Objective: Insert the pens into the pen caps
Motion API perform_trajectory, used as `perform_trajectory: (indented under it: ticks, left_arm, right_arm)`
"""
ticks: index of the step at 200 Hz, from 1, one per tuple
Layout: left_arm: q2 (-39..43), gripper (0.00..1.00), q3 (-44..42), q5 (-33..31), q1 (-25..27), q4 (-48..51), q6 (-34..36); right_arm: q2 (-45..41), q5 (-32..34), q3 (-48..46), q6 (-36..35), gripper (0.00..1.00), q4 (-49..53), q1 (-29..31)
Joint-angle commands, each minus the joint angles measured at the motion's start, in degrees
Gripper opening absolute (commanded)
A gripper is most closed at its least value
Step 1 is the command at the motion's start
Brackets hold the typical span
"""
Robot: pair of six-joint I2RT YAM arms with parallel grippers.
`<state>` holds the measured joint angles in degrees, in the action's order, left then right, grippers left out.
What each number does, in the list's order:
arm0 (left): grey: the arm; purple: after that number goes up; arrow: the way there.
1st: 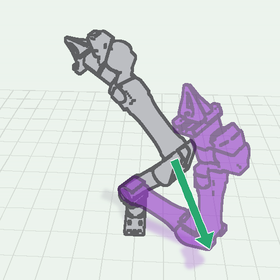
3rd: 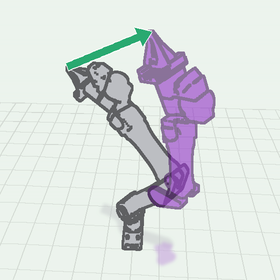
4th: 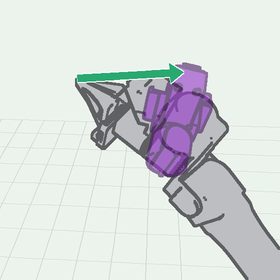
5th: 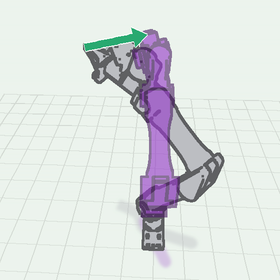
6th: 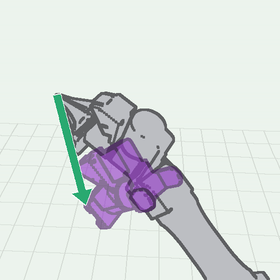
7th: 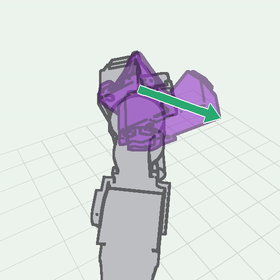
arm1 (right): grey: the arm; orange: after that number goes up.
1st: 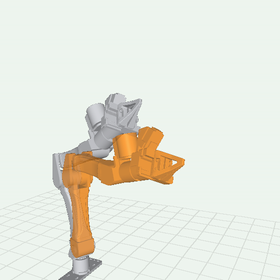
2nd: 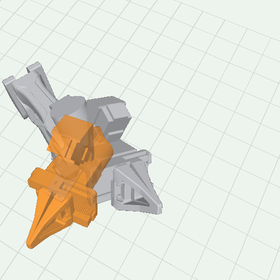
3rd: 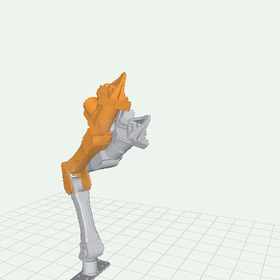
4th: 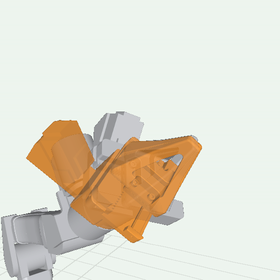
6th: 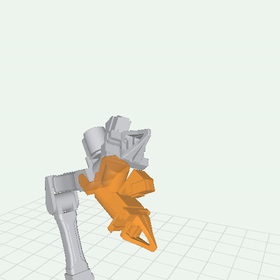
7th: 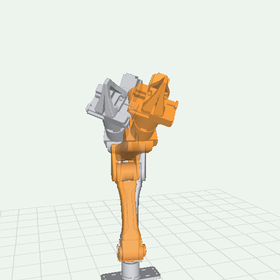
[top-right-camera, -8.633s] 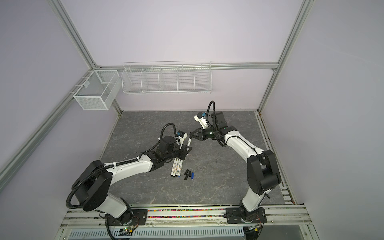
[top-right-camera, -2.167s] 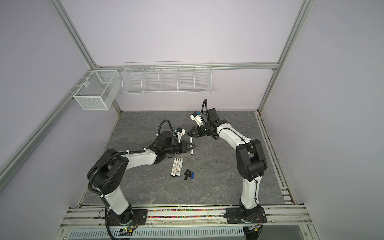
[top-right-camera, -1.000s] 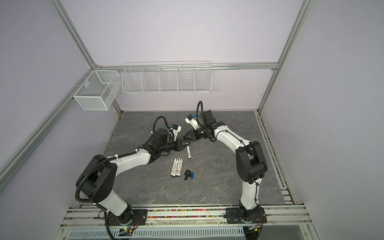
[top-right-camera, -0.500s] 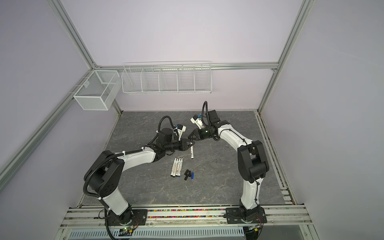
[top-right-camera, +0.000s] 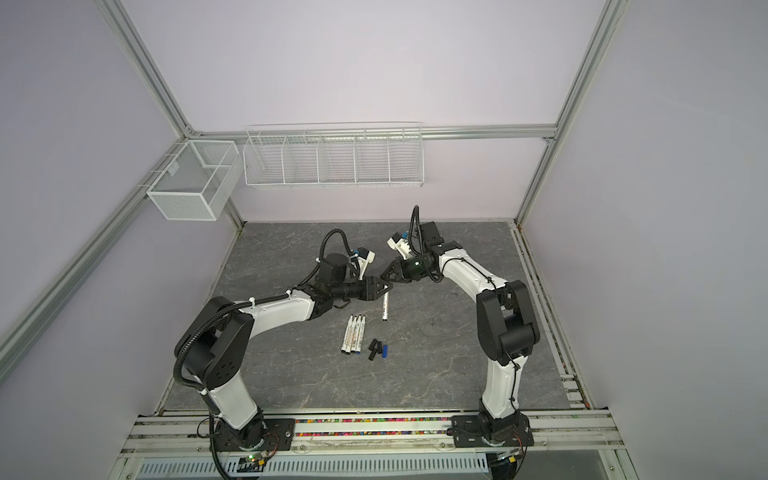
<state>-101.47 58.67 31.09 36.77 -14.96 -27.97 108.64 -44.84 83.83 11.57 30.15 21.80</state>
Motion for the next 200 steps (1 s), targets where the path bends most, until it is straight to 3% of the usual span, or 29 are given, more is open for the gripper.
perform_trajectory:
  ticks: [1,104,200]
  left_arm:
    - [0.6,0.44,3.6,-0.9,-1.7,-2.9,1.8]
    - [-2.5,0.47,9.6,-1.9,4.1,10.9,12.1]
    - [0.6,0.49,6.2,-4.1,4.3,9.9,13.6]
  right_arm:
    - [-1.1,-1.0,-2.8,1.3,0.07,5.1,-0.3]
    - [-4.6,-0.8,-7.1,6.6,0.07,-3.3,-2.8]
    - [-9.7,2.6,-12.6,12.8,0.07,-12.2,-6.8]
